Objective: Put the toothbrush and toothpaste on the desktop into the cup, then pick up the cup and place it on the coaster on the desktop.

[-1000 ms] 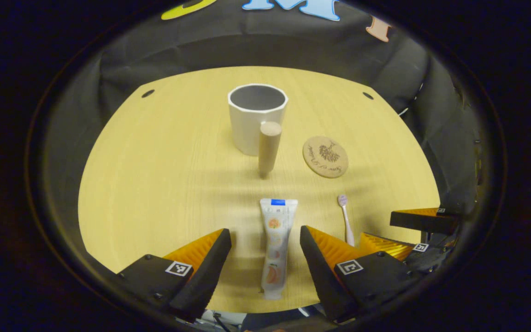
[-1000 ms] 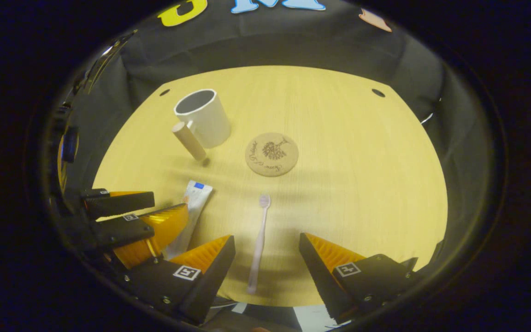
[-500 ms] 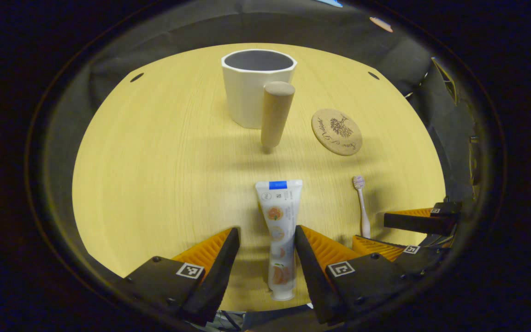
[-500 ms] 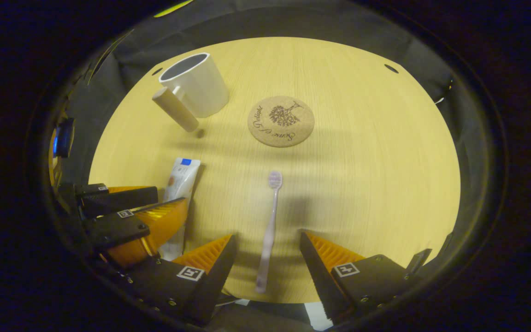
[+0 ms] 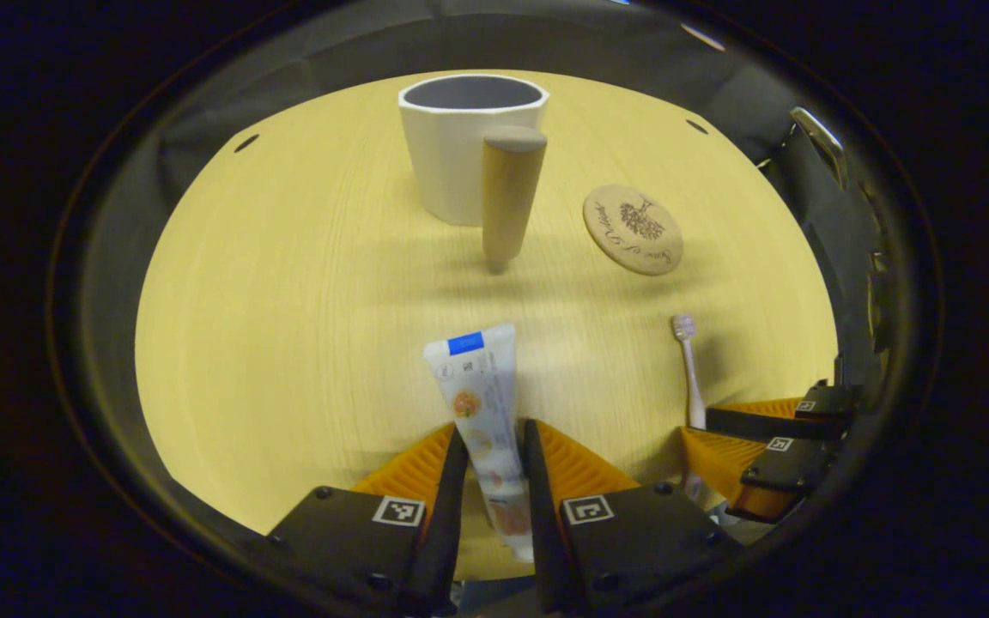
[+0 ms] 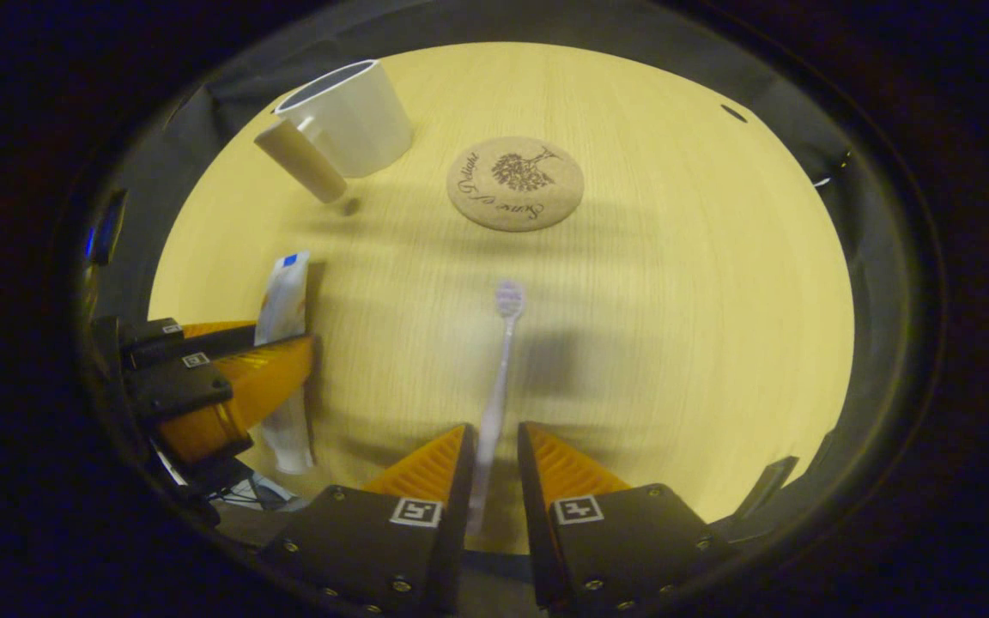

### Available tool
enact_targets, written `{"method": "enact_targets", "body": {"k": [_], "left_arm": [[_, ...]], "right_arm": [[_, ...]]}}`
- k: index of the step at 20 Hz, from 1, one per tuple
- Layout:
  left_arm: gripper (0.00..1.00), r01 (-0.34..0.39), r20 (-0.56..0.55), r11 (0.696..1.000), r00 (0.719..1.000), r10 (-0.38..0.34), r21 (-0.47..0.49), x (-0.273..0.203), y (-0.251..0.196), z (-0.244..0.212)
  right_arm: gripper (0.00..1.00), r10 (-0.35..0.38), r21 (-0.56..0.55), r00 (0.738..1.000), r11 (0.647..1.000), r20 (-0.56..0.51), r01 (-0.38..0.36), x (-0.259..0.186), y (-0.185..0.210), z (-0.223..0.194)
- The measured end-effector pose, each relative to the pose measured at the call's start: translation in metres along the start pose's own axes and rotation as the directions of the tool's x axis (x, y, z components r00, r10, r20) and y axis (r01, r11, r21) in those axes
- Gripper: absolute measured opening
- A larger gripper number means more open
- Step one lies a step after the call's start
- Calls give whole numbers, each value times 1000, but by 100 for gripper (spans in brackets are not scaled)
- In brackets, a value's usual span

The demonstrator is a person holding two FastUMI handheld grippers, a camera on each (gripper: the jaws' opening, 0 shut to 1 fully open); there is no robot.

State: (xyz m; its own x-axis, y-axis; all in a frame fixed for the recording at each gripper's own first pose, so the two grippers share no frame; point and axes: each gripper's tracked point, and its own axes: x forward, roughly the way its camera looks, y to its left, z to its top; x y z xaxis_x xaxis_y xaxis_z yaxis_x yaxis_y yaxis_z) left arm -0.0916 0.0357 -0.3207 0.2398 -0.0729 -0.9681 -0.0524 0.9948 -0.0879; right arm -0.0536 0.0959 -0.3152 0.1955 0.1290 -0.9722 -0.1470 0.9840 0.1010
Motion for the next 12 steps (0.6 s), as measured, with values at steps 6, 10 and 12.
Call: {"method": "enact_targets", "body": {"k": [6, 10, 12], "left_arm": [[32, -10, 16, 999, 1000, 10, 46, 1, 1, 1], [28, 2, 36, 999, 999, -3, 43, -1, 0, 1], [28, 1, 57, 999, 998, -3, 33, -4, 3, -1]], "right_arm": [[13, 35, 7, 999, 999, 9, -35, -1, 2, -3], [5, 65, 12, 998, 998, 24, -65, 1, 4, -6], [5, 73, 9, 996, 997, 41, -74, -3, 5, -5]]}}
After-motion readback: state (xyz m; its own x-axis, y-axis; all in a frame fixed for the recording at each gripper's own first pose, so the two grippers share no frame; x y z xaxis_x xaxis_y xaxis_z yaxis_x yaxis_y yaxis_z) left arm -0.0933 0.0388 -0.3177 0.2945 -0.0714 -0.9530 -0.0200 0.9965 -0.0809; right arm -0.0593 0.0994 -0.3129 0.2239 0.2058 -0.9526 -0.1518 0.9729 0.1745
